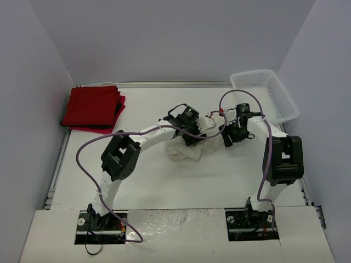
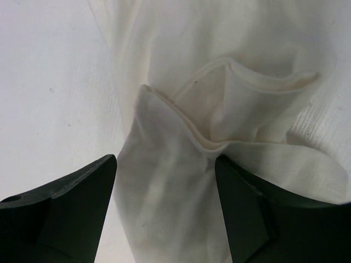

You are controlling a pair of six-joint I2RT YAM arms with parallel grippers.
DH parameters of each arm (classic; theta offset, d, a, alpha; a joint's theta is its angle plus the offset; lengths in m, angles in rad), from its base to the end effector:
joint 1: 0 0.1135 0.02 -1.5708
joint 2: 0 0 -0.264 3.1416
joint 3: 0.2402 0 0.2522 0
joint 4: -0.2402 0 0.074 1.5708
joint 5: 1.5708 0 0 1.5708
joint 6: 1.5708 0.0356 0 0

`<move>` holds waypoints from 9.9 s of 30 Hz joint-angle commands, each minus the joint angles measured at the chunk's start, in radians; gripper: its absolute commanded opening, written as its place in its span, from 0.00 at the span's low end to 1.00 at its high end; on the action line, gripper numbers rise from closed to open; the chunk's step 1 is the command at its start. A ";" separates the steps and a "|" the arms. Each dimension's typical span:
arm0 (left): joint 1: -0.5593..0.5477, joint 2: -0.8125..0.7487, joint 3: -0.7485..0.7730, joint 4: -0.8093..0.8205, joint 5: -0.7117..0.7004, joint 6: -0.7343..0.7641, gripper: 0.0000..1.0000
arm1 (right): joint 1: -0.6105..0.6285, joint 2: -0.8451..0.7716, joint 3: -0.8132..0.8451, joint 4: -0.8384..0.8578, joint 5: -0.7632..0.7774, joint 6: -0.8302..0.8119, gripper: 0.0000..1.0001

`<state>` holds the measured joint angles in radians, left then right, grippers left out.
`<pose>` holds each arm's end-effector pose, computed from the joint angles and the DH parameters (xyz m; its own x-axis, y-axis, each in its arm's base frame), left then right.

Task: Fold and stack the t-shirts
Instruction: Move the tshirt to the center of the board, then flatten out the tshirt

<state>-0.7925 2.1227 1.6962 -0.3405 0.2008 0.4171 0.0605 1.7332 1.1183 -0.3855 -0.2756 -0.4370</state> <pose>0.3352 -0.3501 0.2160 -0.1219 0.6891 -0.7143 0.9275 0.3353 0.1651 0.3546 0.0312 0.1906 -0.6745 -0.4488 -0.5862 -0.5412 0.8407 -0.0210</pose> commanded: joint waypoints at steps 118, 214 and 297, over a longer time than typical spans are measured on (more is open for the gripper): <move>0.696 -1.029 -0.400 -0.126 -0.176 -0.129 0.02 | 0.004 -0.122 0.600 -0.184 0.026 0.061 0.00; 0.710 -0.523 -0.704 -0.029 0.029 0.574 0.22 | -0.047 -0.032 0.002 -0.018 0.010 0.035 0.00; 0.691 -1.109 -0.865 -0.147 -0.086 0.060 0.02 | 0.096 -0.322 -0.080 -0.219 0.003 -0.261 0.42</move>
<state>-0.0963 1.0203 0.8246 -0.5110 0.1287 0.5098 0.1577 1.3903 1.0405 -0.5938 -0.2928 -0.6765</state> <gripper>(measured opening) 0.034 0.416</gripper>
